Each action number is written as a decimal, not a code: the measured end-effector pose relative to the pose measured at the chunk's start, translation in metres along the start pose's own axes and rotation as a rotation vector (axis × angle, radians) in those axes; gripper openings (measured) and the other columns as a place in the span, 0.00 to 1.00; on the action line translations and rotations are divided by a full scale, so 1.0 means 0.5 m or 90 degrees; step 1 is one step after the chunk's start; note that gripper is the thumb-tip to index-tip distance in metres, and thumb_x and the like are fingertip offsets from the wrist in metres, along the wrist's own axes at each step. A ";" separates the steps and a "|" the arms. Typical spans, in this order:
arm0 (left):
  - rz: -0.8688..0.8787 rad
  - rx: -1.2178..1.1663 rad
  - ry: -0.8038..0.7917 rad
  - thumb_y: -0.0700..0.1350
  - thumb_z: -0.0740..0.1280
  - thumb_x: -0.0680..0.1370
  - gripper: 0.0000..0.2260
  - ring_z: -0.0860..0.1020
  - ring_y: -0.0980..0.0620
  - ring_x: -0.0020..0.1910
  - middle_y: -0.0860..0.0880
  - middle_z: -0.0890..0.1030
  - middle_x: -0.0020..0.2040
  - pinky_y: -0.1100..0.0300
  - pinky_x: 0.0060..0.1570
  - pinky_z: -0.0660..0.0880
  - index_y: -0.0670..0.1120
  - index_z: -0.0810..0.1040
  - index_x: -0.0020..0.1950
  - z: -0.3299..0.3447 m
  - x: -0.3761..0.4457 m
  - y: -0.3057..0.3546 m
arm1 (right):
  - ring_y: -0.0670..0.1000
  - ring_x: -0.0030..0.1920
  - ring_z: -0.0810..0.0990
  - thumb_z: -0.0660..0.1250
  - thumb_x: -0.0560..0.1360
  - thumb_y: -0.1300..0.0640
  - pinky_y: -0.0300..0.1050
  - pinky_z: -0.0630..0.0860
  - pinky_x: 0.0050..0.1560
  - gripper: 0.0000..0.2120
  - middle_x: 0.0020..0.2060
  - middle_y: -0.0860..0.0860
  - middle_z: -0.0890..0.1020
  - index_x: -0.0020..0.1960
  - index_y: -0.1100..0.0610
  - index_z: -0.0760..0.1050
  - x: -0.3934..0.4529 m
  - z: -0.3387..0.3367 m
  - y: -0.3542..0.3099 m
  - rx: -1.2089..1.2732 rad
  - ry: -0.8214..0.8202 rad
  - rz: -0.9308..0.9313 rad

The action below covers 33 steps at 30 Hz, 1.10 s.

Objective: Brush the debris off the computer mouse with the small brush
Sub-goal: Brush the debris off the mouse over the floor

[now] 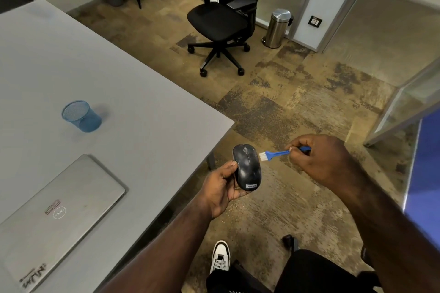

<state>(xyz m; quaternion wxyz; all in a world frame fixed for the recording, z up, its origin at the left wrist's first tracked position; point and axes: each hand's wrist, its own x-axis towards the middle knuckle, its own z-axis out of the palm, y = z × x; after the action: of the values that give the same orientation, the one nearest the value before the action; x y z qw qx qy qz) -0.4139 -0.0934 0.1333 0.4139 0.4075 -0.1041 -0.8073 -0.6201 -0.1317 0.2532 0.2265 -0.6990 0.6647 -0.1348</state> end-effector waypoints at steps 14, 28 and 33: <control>-0.015 -0.040 -0.010 0.44 0.53 0.83 0.15 0.84 0.44 0.50 0.40 0.82 0.58 0.50 0.42 0.83 0.44 0.76 0.62 -0.001 0.001 0.001 | 0.45 0.36 0.82 0.65 0.78 0.55 0.42 0.81 0.36 0.11 0.38 0.48 0.84 0.57 0.52 0.82 -0.008 0.022 -0.001 0.019 0.022 -0.067; -0.004 -0.027 0.001 0.44 0.54 0.83 0.14 0.84 0.44 0.49 0.40 0.82 0.57 0.51 0.42 0.83 0.44 0.77 0.60 -0.004 0.006 0.006 | 0.35 0.31 0.79 0.66 0.77 0.56 0.26 0.72 0.30 0.10 0.32 0.42 0.82 0.56 0.50 0.82 -0.003 -0.014 0.007 -0.015 -0.049 -0.073; -0.001 -0.009 -0.001 0.43 0.54 0.83 0.14 0.84 0.46 0.45 0.42 0.83 0.54 0.52 0.40 0.83 0.44 0.78 0.58 0.006 0.012 0.004 | 0.43 0.39 0.82 0.66 0.77 0.55 0.36 0.78 0.41 0.11 0.46 0.47 0.86 0.58 0.51 0.82 -0.010 0.021 -0.003 -0.075 -0.067 -0.125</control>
<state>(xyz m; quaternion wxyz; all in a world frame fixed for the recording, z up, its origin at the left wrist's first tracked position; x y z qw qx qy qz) -0.4171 -0.0997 0.1328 0.4159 0.4043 -0.0983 -0.8086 -0.6138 -0.1254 0.2456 0.2056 -0.7790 0.5869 -0.0800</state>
